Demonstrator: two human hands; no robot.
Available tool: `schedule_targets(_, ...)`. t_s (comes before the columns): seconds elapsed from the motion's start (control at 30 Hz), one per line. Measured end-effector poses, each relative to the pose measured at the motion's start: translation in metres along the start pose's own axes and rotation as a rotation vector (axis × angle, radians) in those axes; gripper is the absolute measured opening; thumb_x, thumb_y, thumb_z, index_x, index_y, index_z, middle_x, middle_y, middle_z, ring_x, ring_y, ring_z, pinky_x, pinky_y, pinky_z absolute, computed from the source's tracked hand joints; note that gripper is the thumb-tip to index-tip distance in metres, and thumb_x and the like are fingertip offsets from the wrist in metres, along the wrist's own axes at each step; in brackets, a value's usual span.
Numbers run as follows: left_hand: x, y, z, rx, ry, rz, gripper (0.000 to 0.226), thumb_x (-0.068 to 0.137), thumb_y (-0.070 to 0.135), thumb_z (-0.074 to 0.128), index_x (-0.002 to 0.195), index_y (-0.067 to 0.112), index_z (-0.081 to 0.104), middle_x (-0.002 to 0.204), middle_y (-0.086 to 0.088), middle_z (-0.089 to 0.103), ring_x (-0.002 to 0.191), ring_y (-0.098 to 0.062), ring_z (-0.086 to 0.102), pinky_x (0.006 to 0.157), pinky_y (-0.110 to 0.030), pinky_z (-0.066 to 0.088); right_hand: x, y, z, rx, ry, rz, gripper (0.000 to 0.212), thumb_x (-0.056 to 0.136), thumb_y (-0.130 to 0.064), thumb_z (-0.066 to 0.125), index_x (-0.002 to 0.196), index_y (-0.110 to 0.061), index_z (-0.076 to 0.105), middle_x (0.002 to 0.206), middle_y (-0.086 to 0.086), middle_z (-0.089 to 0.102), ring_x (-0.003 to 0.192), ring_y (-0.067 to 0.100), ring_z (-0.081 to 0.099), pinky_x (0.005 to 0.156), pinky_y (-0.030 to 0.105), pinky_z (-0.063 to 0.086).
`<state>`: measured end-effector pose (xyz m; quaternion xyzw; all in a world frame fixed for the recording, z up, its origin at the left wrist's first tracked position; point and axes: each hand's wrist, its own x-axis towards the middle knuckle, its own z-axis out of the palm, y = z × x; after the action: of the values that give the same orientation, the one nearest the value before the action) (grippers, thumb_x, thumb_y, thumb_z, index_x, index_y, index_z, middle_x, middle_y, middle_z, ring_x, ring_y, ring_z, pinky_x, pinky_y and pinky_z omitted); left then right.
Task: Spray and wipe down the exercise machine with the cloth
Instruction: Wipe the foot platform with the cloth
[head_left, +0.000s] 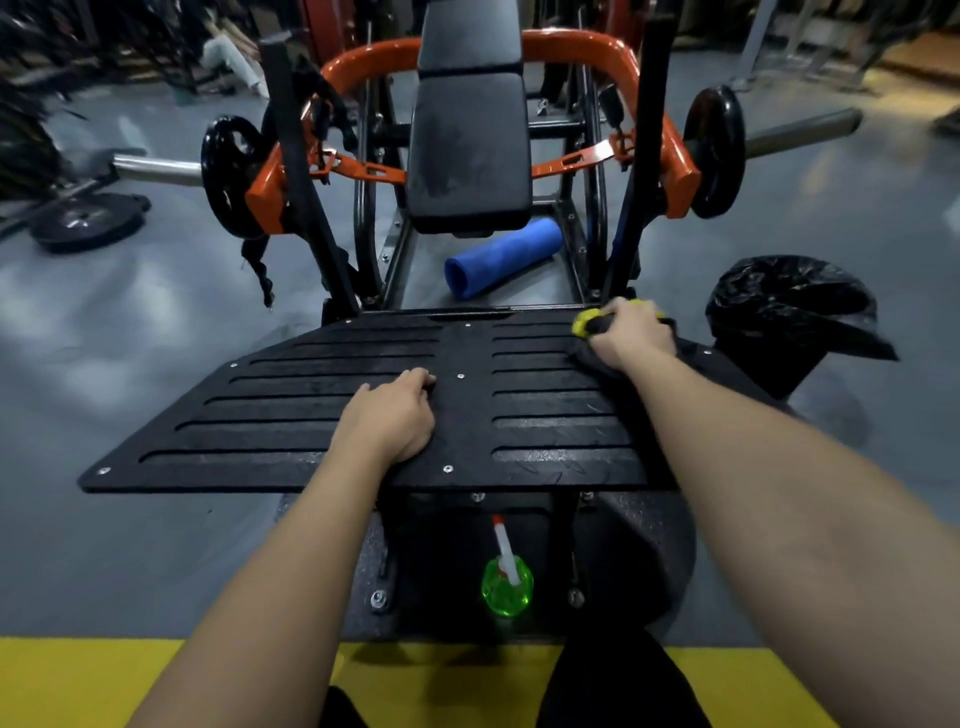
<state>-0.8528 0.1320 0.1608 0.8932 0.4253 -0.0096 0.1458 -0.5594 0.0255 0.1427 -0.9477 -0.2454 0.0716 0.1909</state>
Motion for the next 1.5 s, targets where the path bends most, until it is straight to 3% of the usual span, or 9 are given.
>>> schedule_targets(0.13, 0.000, 0.000, 0.000, -0.009, -0.007, -0.001, 0.046, 0.107, 0.024, 0.024, 0.148, 0.028, 0.044, 0.156, -0.005, 0.049, 0.137, -0.030, 0.051, 0.125, -0.044, 0.020, 0.003, 0.042, -0.020, -0.049, 0.023, 0.071, 0.041, 0.088, -0.039, 0.065, 0.128, -0.030, 0.057, 0.139, 0.014, 0.040, 0.121, 0.047, 0.055, 0.103, 0.047, 0.047)
schedule_targets(0.3, -0.005, 0.005, -0.004, -0.015, 0.001, 0.007, 0.048, 0.105, 0.019, 0.026, 0.149, 0.025, 0.044, 0.148, -0.009, 0.055, 0.132, -0.031, 0.053, 0.124, -0.045, 0.020, -0.026, 0.011, -0.014, -0.116, 0.077, 0.077, 0.041, 0.089, -0.030, 0.065, 0.129, -0.024, 0.056, 0.139, 0.016, 0.039, 0.119, 0.046, 0.054, 0.102, 0.046, 0.047)
schedule_targets(0.5, -0.003, 0.004, -0.004, -0.006, 0.022, 0.012, 0.044, 0.103, 0.018, 0.030, 0.144, 0.022, 0.046, 0.141, -0.010, 0.059, 0.128, -0.032, 0.057, 0.120, -0.046, 0.024, -0.071, -0.099, 0.029, 0.082, -0.165, -0.364, 0.039, 0.089, -0.039, 0.070, 0.127, -0.040, 0.063, 0.142, 0.003, 0.050, 0.130, 0.029, 0.053, 0.105, 0.035, 0.041)
schedule_targets(0.6, -0.003, 0.003, -0.004, 0.001, 0.012, -0.004, 0.036, 0.105, 0.019, 0.032, 0.136, 0.017, 0.050, 0.138, -0.014, 0.061, 0.127, -0.033, 0.057, 0.119, -0.043, 0.027, -0.076, -0.151, 0.057, 0.154, -0.252, -0.486, 0.033, 0.089, -0.035, 0.069, 0.121, -0.041, 0.065, 0.135, 0.002, 0.050, 0.123, 0.031, 0.056, 0.102, 0.037, 0.041)
schedule_targets(0.7, 0.000, 0.002, -0.004, 0.006, 0.017, 0.004, 0.044, 0.107, 0.021, 0.030, 0.148, 0.022, 0.045, 0.149, -0.010, 0.055, 0.133, -0.028, 0.054, 0.122, -0.041, 0.022, -0.048, -0.159, 0.068, 0.121, -0.236, -0.443, 0.036, 0.088, -0.032, 0.066, 0.123, -0.040, 0.063, 0.135, 0.007, 0.047, 0.120, 0.037, 0.057, 0.103, 0.039, 0.044)
schedule_targets(0.87, 0.008, -0.005, 0.005, -0.018, 0.010, 0.017, 0.044, 0.109, 0.026, 0.026, 0.149, 0.029, 0.043, 0.159, 0.008, 0.045, 0.137, -0.021, 0.052, 0.125, -0.040, 0.016, 0.019, -0.120, 0.071, 0.086, -0.133, -0.295, 0.047, 0.083, -0.029, 0.059, 0.130, -0.034, 0.060, 0.134, 0.012, 0.050, 0.122, 0.039, 0.056, 0.108, 0.041, 0.044)
schedule_targets(1.17, 0.009, -0.006, 0.006, -0.058, -0.005, 0.006, 0.045, 0.109, 0.025, 0.025, 0.150, 0.030, 0.043, 0.162, 0.011, 0.039, 0.141, -0.016, 0.048, 0.128, -0.038, 0.010, 0.081, -0.049, 0.049, -0.025, 0.070, 0.028, 0.042, 0.089, -0.028, 0.063, 0.131, -0.024, 0.060, 0.138, 0.017, 0.042, 0.122, 0.048, 0.050, 0.106, 0.051, 0.045)
schedule_targets(1.5, 0.009, -0.003, 0.000, -0.026, 0.011, 0.041, 0.046, 0.105, 0.018, 0.028, 0.148, 0.024, 0.045, 0.146, -0.005, 0.057, 0.132, -0.026, 0.053, 0.123, -0.043, 0.019, -0.002, -0.064, 0.031, -0.066, -0.011, -0.110, 0.046, 0.088, -0.038, 0.064, 0.133, -0.030, 0.057, 0.140, 0.015, 0.043, 0.120, 0.038, 0.057, 0.099, 0.040, 0.046)
